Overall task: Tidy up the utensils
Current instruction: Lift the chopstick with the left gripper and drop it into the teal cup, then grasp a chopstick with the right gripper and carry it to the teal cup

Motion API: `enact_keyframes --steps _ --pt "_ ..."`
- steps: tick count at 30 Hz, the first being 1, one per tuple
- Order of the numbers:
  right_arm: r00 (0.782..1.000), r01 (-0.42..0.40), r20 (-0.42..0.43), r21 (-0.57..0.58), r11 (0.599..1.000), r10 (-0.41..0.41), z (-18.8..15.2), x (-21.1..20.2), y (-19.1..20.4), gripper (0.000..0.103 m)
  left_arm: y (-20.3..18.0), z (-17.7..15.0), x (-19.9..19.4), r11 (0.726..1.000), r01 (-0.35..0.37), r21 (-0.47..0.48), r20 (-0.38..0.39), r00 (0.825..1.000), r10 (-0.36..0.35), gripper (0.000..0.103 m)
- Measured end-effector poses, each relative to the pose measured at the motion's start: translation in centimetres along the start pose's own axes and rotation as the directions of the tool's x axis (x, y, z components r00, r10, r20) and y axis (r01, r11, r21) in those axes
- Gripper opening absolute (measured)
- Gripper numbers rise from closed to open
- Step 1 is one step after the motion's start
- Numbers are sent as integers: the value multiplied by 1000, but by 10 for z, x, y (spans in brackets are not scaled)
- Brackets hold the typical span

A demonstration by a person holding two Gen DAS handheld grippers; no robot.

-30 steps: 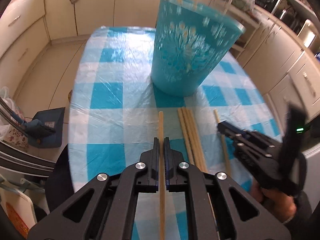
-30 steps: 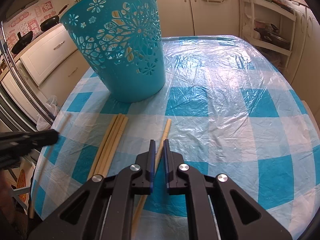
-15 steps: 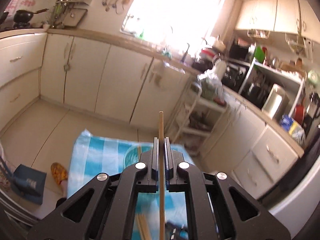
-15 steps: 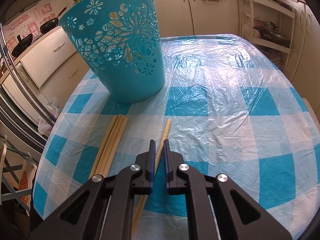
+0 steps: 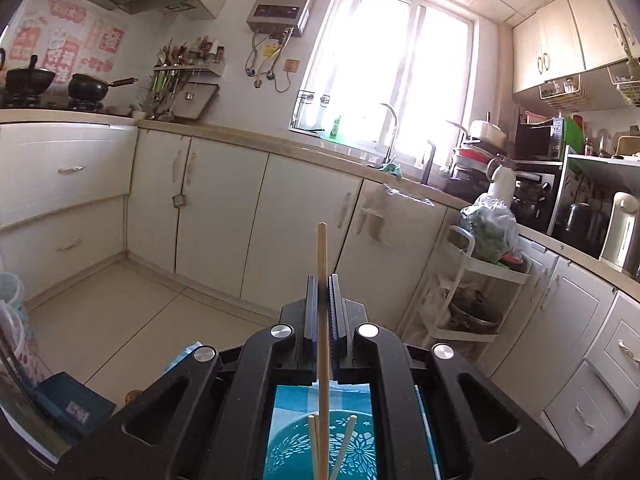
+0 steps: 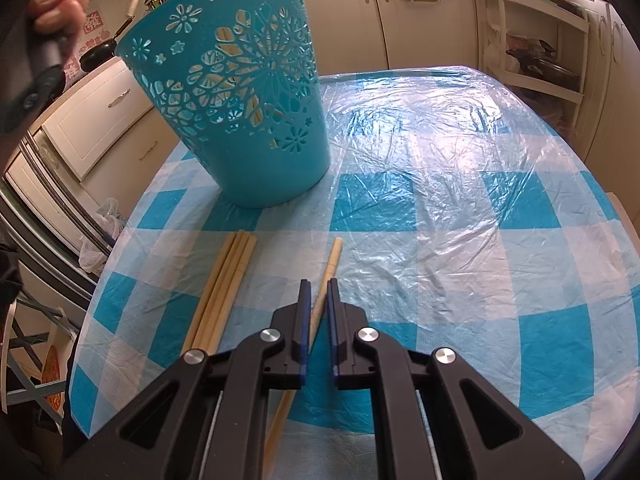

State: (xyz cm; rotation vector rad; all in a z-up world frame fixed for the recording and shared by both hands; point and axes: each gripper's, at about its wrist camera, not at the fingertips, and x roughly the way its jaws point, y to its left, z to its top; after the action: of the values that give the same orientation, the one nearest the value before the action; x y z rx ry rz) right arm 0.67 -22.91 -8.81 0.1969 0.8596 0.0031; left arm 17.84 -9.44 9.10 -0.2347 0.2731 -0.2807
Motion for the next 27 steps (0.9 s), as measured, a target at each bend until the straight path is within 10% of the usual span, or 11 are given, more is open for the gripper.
enact_keyframes --steps 15,20,27 --pt "1000 -2 0 0 1000 2 0 0 0 9 13 -52 4 996 -32 85 -119 992 42 8" --pt "999 -34 -3 7 999 34 0 0 -3 14 26 -49 -21 994 -47 93 -126 990 59 51" --pt "998 69 0 -86 994 -69 -6 -2 15 10 65 -52 -84 993 -78 87 -136 987 89 74"
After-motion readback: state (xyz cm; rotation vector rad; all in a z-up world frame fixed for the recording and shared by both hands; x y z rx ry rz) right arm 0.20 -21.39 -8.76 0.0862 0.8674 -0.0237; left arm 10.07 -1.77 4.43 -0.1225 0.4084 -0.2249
